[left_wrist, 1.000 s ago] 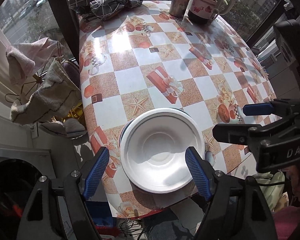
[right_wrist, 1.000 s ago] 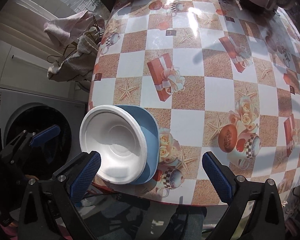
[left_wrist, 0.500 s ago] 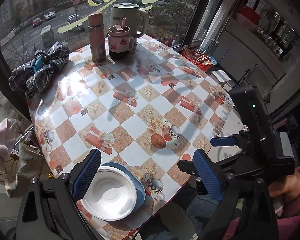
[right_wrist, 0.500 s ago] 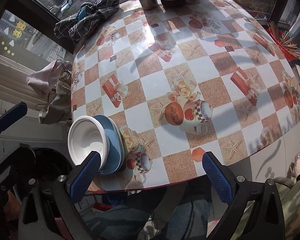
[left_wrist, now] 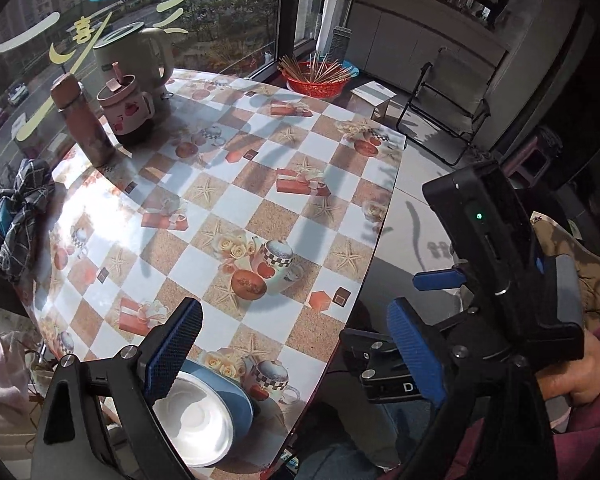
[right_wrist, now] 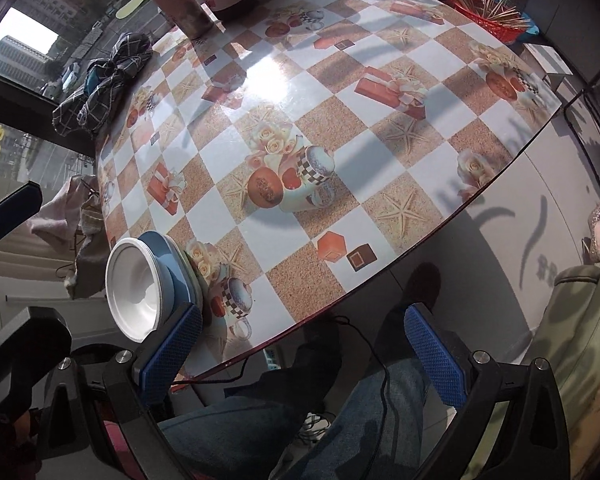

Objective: Organize plates and bowls

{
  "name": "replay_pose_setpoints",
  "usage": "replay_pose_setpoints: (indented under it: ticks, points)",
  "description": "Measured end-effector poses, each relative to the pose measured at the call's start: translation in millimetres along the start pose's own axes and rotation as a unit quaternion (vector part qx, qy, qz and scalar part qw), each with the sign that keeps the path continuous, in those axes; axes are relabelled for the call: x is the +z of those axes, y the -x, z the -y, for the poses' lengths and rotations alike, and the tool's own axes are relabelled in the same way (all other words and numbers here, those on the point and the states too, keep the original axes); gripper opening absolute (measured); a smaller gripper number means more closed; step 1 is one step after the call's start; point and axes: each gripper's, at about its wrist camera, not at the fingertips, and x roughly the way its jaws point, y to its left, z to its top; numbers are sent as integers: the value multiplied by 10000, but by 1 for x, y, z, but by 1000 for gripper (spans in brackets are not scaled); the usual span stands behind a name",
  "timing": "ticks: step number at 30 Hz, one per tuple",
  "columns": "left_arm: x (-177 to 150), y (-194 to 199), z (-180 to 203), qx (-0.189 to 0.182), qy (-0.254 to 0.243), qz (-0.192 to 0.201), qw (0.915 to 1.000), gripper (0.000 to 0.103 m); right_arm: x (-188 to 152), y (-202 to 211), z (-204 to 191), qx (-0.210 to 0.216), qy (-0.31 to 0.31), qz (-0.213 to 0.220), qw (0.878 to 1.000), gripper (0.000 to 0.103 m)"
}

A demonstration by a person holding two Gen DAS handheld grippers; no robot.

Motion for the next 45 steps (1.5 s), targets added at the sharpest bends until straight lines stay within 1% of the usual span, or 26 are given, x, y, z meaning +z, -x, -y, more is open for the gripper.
replay_pose_setpoints:
  ticks: [6, 12, 18, 22, 25, 28, 30, 32, 34, 35, 39, 42, 45]
  points:
    - [9, -3, 10, -68, -179, 27, 9998, 95, 4, 4, 8, -54, -55, 31, 10000, 102]
    - [13, -5, 5, -74, -136, 26, 9999, 95, 12, 7, 7, -103, 8, 54, 9999, 102]
    - [15, -9, -11, -51, 103, -17, 9999, 95, 22, 3, 4, -154, 25, 5, 9999, 102]
    - [14, -9, -26, 39, 380, -35, 9993, 95, 27, 1, -6, -207, 212, -38, 9996, 102]
    - [9, -10, -42, 220, 641, -85, 9977, 95, 27, -1, -13, -292, 361, -64, 9989, 102]
    - [-4, -9, -66, 420, 895, -155, 9950, 95, 28, 4, -27, -488, 736, 60, 9961, 102]
    - [-19, -12, -84, 596, 988, -324, 9928, 95, 28, 6, -44, -638, 1156, 134, 9912, 102]
    - [-36, -15, -97, 908, 956, -501, 9900, 95, 28, 6, -63, -722, 1610, 156, 9842, 102]
    - [-54, -19, -108, 1198, 911, -712, 9860, 95, 28, 4, -82, -705, 1994, 159, 9772, 102]
    - [-64, -19, -113, 1261, 934, -820, 9842, 95, 28, 4, -89, -677, 2123, 156, 9747, 102]
    - [-95, -21, -123, 1321, 1123, -1189, 9777, 95, 25, 0, -119, -637, 2656, 142, 9619, 102]
    - [-115, -25, -125, 1237, 1292, -1441, 9733, 95, 18, -4, -140, -635, 3098, 110, 9486, 102]
    - [-130, -28, -123, 1161, 1423, -1609, 9697, 95, 7, -7, -159, -667, 3533, 116, 9331, 102]
